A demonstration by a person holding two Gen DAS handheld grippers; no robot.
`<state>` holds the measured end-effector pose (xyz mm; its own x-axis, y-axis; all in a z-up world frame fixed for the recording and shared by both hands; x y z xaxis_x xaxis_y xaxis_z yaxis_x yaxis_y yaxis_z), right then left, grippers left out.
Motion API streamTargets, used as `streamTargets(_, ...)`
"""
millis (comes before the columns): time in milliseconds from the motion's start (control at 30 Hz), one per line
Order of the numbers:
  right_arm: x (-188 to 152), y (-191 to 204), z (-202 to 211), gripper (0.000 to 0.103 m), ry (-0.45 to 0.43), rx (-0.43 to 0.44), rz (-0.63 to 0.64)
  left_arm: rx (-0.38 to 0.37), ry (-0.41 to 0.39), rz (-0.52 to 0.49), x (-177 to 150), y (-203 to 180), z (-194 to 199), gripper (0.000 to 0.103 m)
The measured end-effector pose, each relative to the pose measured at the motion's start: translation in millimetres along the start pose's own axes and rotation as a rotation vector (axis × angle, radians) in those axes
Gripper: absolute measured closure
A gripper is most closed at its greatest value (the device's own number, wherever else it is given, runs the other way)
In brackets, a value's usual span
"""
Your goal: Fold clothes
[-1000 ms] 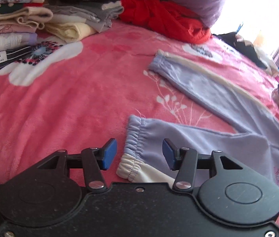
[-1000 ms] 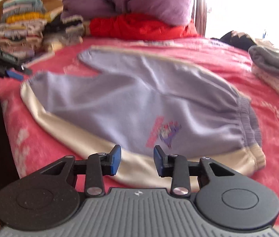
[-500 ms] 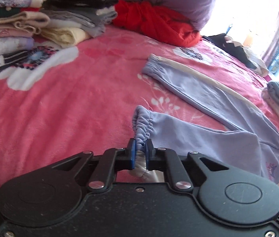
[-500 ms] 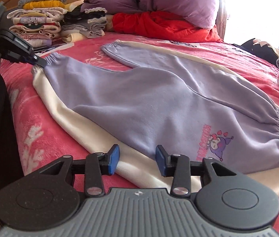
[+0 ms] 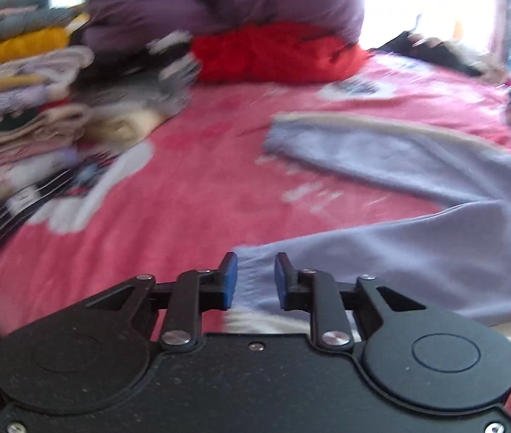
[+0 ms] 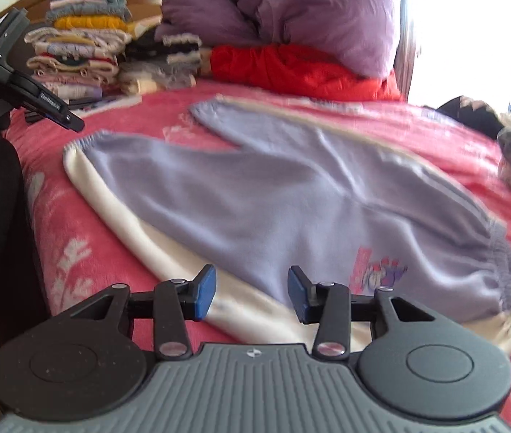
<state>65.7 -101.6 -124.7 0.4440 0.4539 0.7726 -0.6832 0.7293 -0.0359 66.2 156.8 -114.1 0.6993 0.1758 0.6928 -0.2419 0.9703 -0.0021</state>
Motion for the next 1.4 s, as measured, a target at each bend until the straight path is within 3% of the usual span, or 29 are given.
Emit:
streamTargets(67, 7.8, 3.3, -4.5, 0.055, -0.031, 0.007, 0.013, -0.042, 0.042, -0.050, -9.7, -19.9, -12.2, 0.056)
streamTargets(133, 8.6, 8.3, -13.6, 0.045, -0.025, 0.003, 0.038, 0.048, 0.184, -0.145, -34.1, -21.8, -36.2, 0.053)
streamTargets(167, 3.7, 11.6, -20.5, 0.043, 0.014, 0.016, 0.045, 0.078, 0.200, -0.137, -39.9, -15.4, -40.6, 0.056)
streamTargets(200, -2.9, 15.1, -28.0, 0.042, 0.066, 0.036, 0.050, 0.079, 0.198, -0.096, -39.1, -7.7, -39.5, 0.059)
streamTargets(233, -6.6, 16.1, -30.0, 0.042, 0.081, 0.039, 0.054, 0.093, 0.192, -0.049, -34.4, 1.5, -35.8, 0.071)
streamTargets(300, -3.5, 12.8, -20.5, 0.043, 0.051, 0.037, 0.042, 0.136, 0.151, 0.036, -24.5, 19.9, -26.2, 0.073)
streamTargets(333, 0.5, 7.0, -13.4, 0.043, 0.023, 0.018, 0.028, 0.157, 0.128, 0.078, -19.7, 29.1, -21.1, 0.072)
streamTargets(400, 6.2, -12.0, -0.2, 0.042, -0.037, -0.022, -0.026, 0.117, 0.088, 0.193, -14.5, 43.4, -15.9, 0.067)
streamTargets(433, 6.7, -26.5, 3.3, 0.042, -0.053, -0.048, -0.065, 0.105, 0.094, 0.221, -14.7, 47.2, -17.4, 0.057)
streamTargets(600, -2.6, -102.2, 19.6, 0.044, -0.090, -0.204, -0.306, 0.103, 0.167, 0.293, -26.1, 53.7, -29.7, 0.053)
streamTargets(700, -21.5, -138.6, 36.3, 0.043, -0.094, -0.328, -0.463, 0.056, 0.207, 0.387, -32.8, 60.2, -36.9, 0.048)
streamTargets(767, -39.6, -159.9, 40.1, 0.042, -0.071, -0.388, -0.567, 0.019, 0.218, 0.415, -34.4, 59.1, -39.0, 0.057)
streamTargets(833, -57.2, -178.8, 39.3, 0.042, -0.051, -0.415, -0.673, -0.039, 0.234, 0.417, -34.9, 50.9, -38.6, 0.083)
streamTargets(867, -64.5, -186.7, 39.1, 0.042, -0.048, -0.421, -0.724, -0.047, 0.237, 0.420, -36.6, 48.3, -37.4, 0.084)
streamTargets(1067, -93.8, -217.9, 25.4, 0.043, -0.064, -0.315, -0.988, -0.034, 0.205, 0.520, -41.9, 60.7, -2.1, 0.085)
streamTargets(1233, -92.7, -219.3, 26.0, 0.073, -0.078, -0.282, -0.998, 0.010, 0.250, 0.494, -53.2, 60.2, -6.6, 0.079)
streamTargets(1400, -98.7, -227.8, 31.9, 0.076, -0.126, -0.203, -1.105, 0.069, 0.183, 0.453, -40.4, 61.2, 4.4, 0.061)
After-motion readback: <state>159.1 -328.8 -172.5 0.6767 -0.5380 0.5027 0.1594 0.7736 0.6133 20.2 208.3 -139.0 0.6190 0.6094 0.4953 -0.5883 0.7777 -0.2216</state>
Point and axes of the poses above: each gripper's, at about its wrist camera, not at the fingertips, and z roughly against the way its jaws point, y to its left, x to its top, the point moved 9 cm from there along -z, roughly the way its jaws point, and after that the axes turned 6 degrees about y, right-handed, at the moved point
